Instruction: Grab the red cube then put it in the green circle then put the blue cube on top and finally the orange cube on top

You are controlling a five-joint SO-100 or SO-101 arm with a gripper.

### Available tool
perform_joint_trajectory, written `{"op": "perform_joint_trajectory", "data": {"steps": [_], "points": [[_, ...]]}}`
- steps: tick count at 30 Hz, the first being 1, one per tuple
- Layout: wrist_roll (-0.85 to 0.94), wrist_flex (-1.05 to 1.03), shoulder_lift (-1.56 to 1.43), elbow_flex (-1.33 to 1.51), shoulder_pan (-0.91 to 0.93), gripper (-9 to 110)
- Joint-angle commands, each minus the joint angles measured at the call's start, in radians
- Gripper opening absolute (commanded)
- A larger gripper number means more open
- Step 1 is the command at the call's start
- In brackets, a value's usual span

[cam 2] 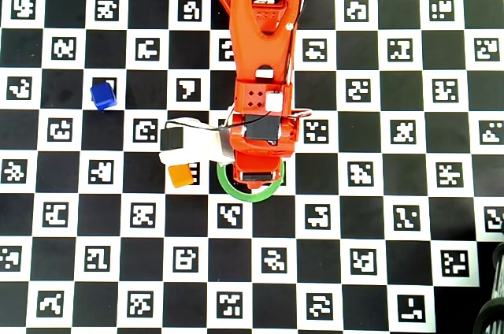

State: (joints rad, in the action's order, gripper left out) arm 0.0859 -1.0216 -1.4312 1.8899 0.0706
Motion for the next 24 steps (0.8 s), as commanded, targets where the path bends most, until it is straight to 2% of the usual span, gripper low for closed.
{"op": "perform_joint_trajectory", "data": {"steps": [1, 13, 24], "points": [[-0.002, 0.006, -0.008, -0.009, -0.009, 8], [-0.005, 0.002, -0.006, -0.014, -0.003, 26], [-0.011, -0.115, -0.043, -0.107, 0.018, 31]]}}
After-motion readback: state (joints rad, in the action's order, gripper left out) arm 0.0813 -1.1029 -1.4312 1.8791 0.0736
